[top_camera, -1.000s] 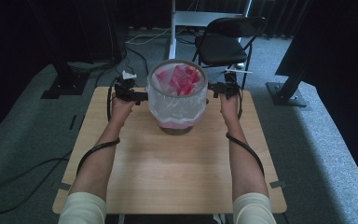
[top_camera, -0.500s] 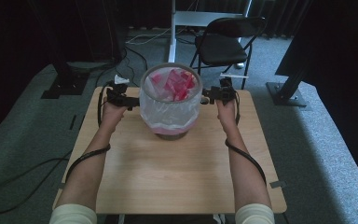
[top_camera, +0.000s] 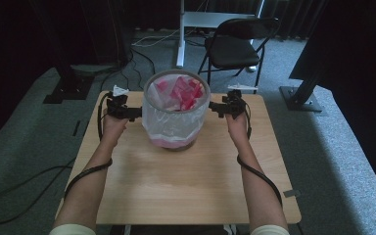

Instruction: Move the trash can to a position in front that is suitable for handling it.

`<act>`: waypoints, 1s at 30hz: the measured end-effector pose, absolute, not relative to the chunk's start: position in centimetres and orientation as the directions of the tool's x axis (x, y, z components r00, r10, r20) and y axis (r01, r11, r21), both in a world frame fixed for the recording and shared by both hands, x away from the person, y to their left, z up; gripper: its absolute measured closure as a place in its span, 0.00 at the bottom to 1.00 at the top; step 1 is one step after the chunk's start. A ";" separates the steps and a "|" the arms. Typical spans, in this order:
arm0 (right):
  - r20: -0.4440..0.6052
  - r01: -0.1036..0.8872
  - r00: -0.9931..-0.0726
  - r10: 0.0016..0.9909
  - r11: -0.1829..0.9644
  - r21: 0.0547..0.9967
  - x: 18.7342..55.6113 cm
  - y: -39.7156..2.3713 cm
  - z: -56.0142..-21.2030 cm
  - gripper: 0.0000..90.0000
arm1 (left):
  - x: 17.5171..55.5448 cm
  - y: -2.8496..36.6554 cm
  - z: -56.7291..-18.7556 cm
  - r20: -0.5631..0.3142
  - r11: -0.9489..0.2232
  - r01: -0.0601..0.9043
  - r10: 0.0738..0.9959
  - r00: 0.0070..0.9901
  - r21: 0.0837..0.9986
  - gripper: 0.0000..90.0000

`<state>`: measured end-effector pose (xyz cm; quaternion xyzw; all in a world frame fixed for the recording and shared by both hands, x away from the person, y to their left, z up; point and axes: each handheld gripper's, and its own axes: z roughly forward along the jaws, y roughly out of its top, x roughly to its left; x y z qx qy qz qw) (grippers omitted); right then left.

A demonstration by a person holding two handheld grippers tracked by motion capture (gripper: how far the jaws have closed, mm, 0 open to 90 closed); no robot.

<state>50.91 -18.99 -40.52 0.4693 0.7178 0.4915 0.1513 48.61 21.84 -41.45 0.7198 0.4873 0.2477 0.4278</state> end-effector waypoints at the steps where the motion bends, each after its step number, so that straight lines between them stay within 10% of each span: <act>1: 0.246 0.531 -0.494 0.834 0.065 0.845 51.1 -19.1 -40.6 0.13 | 48.8 22.0 -41.7 -0.069 -0.151 0.501 0.917 0.393 0.852 0.01; 30: 0.385 0.586 -0.532 0.754 -0.001 0.810 53.9 -18.0 -39.9 0.17 | 49.5 22.1 -41.0 -0.064 -0.191 0.522 0.900 0.431 0.831 0.01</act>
